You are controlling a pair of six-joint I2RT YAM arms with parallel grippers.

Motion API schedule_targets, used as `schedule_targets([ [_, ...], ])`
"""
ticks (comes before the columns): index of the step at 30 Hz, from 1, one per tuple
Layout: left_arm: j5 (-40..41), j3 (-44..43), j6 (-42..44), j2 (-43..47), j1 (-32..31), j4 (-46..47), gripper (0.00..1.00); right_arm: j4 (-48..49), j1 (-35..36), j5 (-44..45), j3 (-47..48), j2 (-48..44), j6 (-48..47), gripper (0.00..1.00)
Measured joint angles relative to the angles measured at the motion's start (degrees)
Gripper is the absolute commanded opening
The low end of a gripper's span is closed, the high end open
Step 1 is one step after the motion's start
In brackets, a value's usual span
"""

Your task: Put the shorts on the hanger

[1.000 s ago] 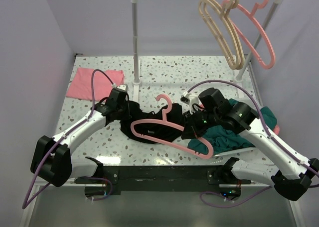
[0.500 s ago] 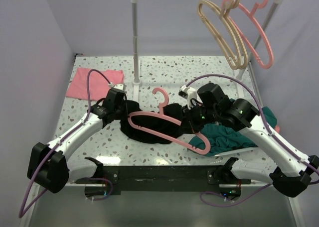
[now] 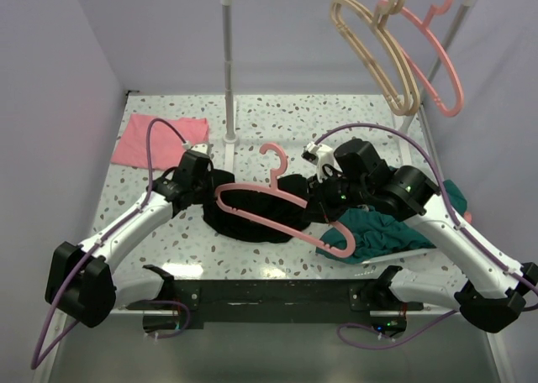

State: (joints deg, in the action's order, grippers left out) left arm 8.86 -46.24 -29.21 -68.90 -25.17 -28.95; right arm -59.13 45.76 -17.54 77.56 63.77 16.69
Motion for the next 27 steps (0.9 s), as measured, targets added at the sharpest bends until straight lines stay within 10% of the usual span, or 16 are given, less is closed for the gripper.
schedule_targets([
  [27, 0.26, -0.59, 0.39, 1.31, 0.00, -4.00, 0.11, 4.55, 6.86, 6.29, -5.57, 1.70, -2.84, 0.00],
])
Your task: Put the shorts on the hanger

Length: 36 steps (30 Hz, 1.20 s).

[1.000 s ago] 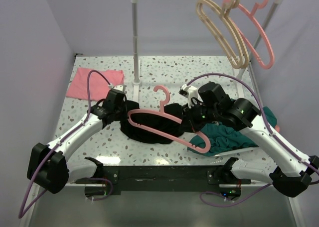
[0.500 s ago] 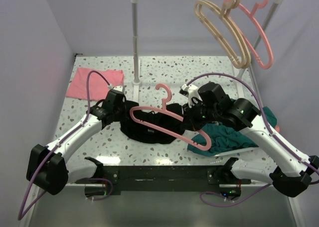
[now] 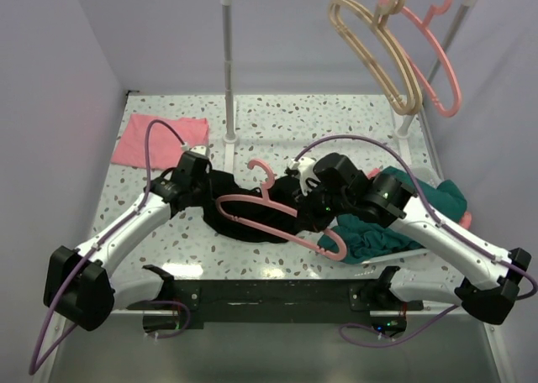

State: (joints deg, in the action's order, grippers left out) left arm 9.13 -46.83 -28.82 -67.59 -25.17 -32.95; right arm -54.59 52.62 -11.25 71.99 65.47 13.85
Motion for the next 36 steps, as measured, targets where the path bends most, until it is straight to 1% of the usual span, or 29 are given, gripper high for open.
schedule_targets([
  [5, -0.28, -0.61, 0.48, 2.38, 0.00, -2.05, 0.09, 8.55, 4.20, 5.79, -4.46, -0.04, 1.62, 0.00],
  [7, -0.31, -0.61, 0.55, 3.58, 0.00, -2.91, 0.06, 10.64, 5.88, 7.91, -5.14, -0.04, 1.75, 0.00],
  [9, -0.28, -0.74, 0.61, 4.55, -0.02, -3.76, 0.06, 12.26, 6.97, 9.20, -5.16, -0.04, 1.73, 0.00],
  [13, 0.79, -2.01, 0.94, 7.26, -0.57, -5.79, 0.06, 16.33, 7.87, 9.31, -6.14, 0.20, 1.60, 0.00],
  [16, 1.68, -4.17, 0.98, 9.81, -1.20, -6.99, 0.06, 21.38, 8.61, 9.20, -8.11, 1.86, 1.46, 0.00],
  [20, 2.75, -5.44, 1.44, 11.67, -1.66, -7.21, 0.09, 31.87, 9.27, 9.14, -14.62, 4.15, 0.87, 0.00],
  [23, 2.45, -4.39, 1.95, 12.02, -2.14, -6.88, 0.20, 38.82, 9.27, 9.05, -18.56, 5.55, 0.59, 0.00],
  [24, 2.36, -3.80, 2.10, 12.22, -2.36, -6.60, 0.28, 40.72, 9.31, 9.07, -19.58, 5.79, 0.59, 0.00],
  [26, 2.05, -2.56, 2.73, 12.55, -2.64, -6.54, 0.41, 44.94, 9.31, 8.96, -21.75, 6.23, 0.63, 0.00],
  [27, 1.81, -2.08, 3.02, 12.76, -2.71, -6.32, 0.50, 46.97, 9.33, 8.83, -22.69, 6.56, 0.63, 0.00],
  [28, 1.57, -1.75, 3.28, 13.03, -2.73, -6.14, 0.54, 48.06, 9.33, 8.83, -23.12, 6.84, 0.66, 0.00],
  [30, 1.05, -1.27, 4.28, 14.40, -2.75, -5.31, 0.59, 50.47, 9.33, 8.76, -23.74, 7.56, 0.66, 0.00],
  [33, -0.20, -1.11, 5.81, 18.69, -2.78, -3.96, 0.61, 53.02, 9.35, 8.79, -23.93, 8.35, 0.68, 0.00],
  [36, -3.56, -0.63, 7.65, 24.57, -2.78, -0.81, 0.63, 54.27, 9.35, 8.79, -24.28, 8.44, 0.68, 0.00],
])
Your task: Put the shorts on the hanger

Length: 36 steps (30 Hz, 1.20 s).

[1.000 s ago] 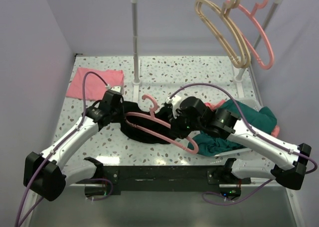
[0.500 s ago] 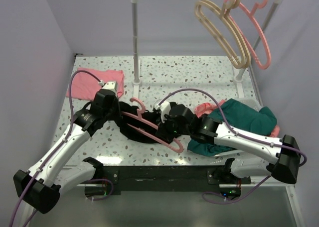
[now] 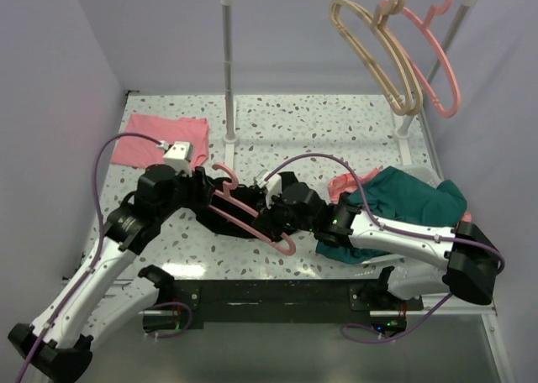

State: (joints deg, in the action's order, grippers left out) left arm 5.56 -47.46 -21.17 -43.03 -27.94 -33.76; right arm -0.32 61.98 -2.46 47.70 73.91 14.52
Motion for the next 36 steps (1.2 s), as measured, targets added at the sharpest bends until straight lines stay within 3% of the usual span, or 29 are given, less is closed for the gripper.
schedule_targets([
  [5, -8.90, 2.47, 1.86, 7.06, -0.22, 6.82, 0.70, 1.29, 0.00, -0.04, -0.11, 1.11, 0.00, 0.00],
  [11, -14.34, 4.15, 2.34, 5.90, -0.83, 13.66, 0.78, 1.70, 0.00, -0.07, -0.11, 1.95, 0.00, 0.00],
  [19, -13.99, 4.35, 2.16, 1.66, -6.62, 20.17, 0.79, 1.77, 0.00, -0.04, -0.11, 2.69, 0.00, 0.00],
  [23, -9.77, 5.01, 1.09, -0.15, -10.34, 23.56, 0.75, 1.77, 0.00, -0.02, -0.11, 2.86, 0.00, 0.00],
  [28, -2.05, 7.37, -1.03, -1.84, -10.78, 26.86, 0.56, 1.81, 0.00, 0.02, -0.11, 2.86, -0.02, 0.00],
  [31, 0.66, 8.81, -2.43, -2.03, -10.78, 28.96, 0.32, 1.86, 0.00, 0.04, -0.11, 2.86, -0.04, 0.00],
  [32, 0.72, 8.94, -2.64, -2.25, -10.95, 29.83, 0.18, 2.10, 0.00, 0.04, -0.11, 2.89, -0.07, 0.00],
  [35, 0.50, 8.94, -3.74, -3.10, -11.82, 31.58, 0.00, 2.60, 0.00, 0.39, -0.02, 2.99, -0.07, 0.00],
  [36, 0.50, 8.94, -3.80, -3.43, -11.91, 32.06, 0.00, 2.62, -0.04, 0.55, -0.02, 2.99, -0.04, 0.02],
])
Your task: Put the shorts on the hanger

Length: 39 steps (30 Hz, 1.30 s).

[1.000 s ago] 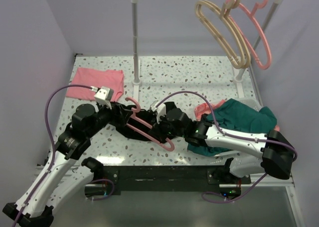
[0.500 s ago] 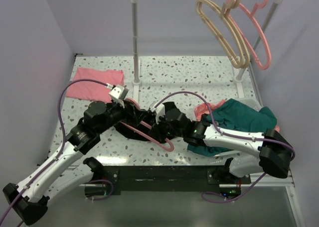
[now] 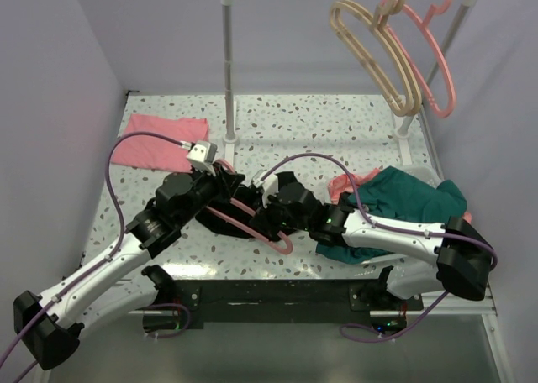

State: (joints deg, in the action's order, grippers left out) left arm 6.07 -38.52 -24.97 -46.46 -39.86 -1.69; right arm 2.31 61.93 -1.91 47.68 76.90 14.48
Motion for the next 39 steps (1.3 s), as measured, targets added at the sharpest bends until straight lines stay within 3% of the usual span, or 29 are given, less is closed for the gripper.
schedule_targets([
  [1, 0.13, 0.00, 0.07, -0.20, 0.02, 0.31, 0.00, 0.00, 0.00, 0.31, 0.04, 0.04, -0.02, 0.07],
  [5, 1.05, 0.11, 0.15, 0.09, -0.04, 0.33, 0.00, -0.35, 0.02, 0.98, 0.46, 0.09, -0.26, 0.44],
  [8, 2.82, 0.98, 0.15, 1.60, 0.02, 0.22, 0.00, -1.90, 0.04, 1.86, 1.66, 0.09, -0.28, 0.58],
  [13, 4.81, 1.77, 0.04, 3.89, 0.02, -0.15, 0.00, -9.33, 0.09, 6.91, 6.45, -0.74, 0.09, 0.63],
  [16, 5.86, 2.29, -0.04, 5.16, 0.02, -0.07, 0.00, -14.23, -1.68, 7.56, 10.27, -1.86, 1.68, 0.58],
  [23, 7.89, 2.84, -0.13, 6.43, 0.04, -1.33, 0.00, -18.45, -17.31, 3.13, 15.19, 1.99, 7.82, 0.52],
  [33, 8.98, 2.84, -0.15, 6.40, 0.02, -2.29, 0.00, -20.57, -16.20, -0.85, 21.99, 19.71, 10.29, 0.44],
  [36, 9.49, 2.84, -0.42, 6.43, 0.04, -2.27, 0.00, -20.24, -16.20, -0.83, 23.71, 23.15, 10.84, 0.24],
  [37, 9.90, 2.84, -0.59, 6.43, 0.02, -2.27, 0.00, -19.93, -16.20, -0.79, 23.85, 23.98, 11.10, 0.10],
  [39, 11.06, 2.84, -1.05, 6.43, 0.02, -2.25, 0.00, -19.85, -16.20, -0.59, 23.85, 24.76, 11.72, 0.00],
])
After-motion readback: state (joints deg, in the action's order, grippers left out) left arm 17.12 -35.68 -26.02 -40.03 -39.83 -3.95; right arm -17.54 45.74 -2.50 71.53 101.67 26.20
